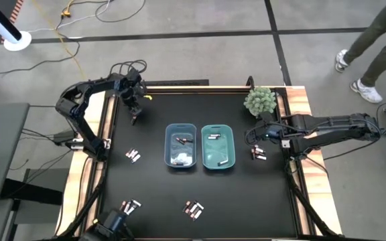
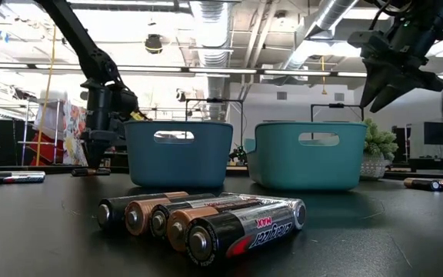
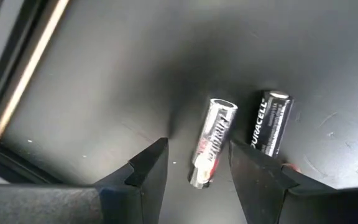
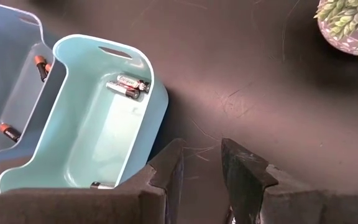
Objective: Sort batteries
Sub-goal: Put the white battery into the green bin
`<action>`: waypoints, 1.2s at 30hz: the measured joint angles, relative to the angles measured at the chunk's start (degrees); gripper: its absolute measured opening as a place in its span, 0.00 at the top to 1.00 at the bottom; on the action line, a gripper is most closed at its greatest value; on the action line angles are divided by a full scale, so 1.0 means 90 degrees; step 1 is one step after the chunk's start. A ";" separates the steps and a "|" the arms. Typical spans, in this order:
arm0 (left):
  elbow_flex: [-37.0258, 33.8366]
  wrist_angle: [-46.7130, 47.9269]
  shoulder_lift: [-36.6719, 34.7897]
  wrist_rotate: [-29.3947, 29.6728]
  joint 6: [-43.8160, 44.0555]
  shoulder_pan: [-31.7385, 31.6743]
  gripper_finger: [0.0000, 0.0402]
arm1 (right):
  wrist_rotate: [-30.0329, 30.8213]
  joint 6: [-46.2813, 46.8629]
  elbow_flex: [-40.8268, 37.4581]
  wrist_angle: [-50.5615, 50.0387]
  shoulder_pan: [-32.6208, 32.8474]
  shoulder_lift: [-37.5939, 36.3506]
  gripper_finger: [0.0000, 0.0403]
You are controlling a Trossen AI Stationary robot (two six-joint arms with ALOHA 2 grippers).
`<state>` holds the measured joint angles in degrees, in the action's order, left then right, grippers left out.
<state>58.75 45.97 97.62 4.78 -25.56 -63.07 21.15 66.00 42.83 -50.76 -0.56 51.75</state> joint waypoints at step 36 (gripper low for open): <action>0.0288 -0.0401 -0.0194 0.0002 0.0856 0.0158 0.91 | 0.0000 -0.0210 0.0000 0.0034 0.0002 0.0000 0.68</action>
<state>61.33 42.36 95.88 4.79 -17.86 -61.65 21.15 64.10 42.83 -50.46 -0.54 51.75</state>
